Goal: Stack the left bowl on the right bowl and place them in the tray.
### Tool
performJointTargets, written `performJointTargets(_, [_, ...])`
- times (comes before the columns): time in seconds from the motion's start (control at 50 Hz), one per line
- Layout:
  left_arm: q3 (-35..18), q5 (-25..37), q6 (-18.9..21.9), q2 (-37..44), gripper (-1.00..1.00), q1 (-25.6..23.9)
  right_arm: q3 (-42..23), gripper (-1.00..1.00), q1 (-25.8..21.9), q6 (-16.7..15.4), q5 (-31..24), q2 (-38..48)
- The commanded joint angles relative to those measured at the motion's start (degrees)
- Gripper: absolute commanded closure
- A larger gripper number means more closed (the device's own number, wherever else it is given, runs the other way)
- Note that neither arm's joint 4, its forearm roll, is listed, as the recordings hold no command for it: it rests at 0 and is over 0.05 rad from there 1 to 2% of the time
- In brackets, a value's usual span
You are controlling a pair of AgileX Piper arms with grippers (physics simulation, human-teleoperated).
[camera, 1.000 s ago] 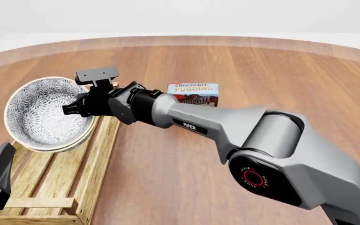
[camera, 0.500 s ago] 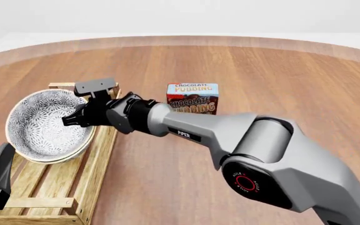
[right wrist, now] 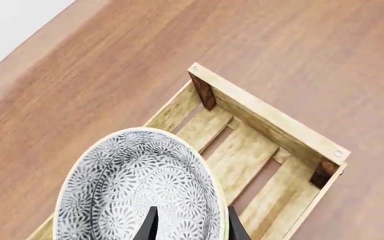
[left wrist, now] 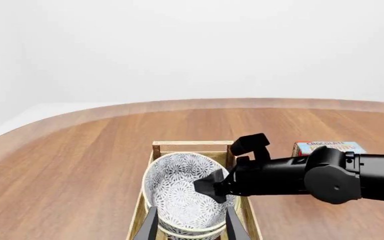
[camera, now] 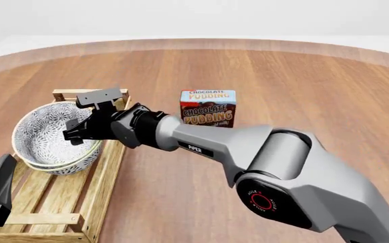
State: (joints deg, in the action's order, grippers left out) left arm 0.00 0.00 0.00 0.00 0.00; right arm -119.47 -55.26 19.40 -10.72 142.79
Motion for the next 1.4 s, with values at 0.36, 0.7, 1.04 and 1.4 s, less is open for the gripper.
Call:
performJointTargets(0.36, [0.0,0.0,0.0,0.0,-1.0,0.0,-0.19,-1.0,0.94,0.06,-0.51,-1.12])
performJointTargets(0.7, [0.0,0.0,0.0,0.0,-1.0,0.0,2.78,-1.0,3.77,-0.14,-0.24,-5.77])
performJointTargets(1.04, [0.0,0.0,0.0,0.0,-1.0,0.0,11.5,-1.0,3.98,-2.83,2.26,-17.27])
performJointTargets(1.4, [0.0,0.0,0.0,0.0,-1.0,0.0,28.97,-1.0,6.99,-7.37,9.13,-34.43])
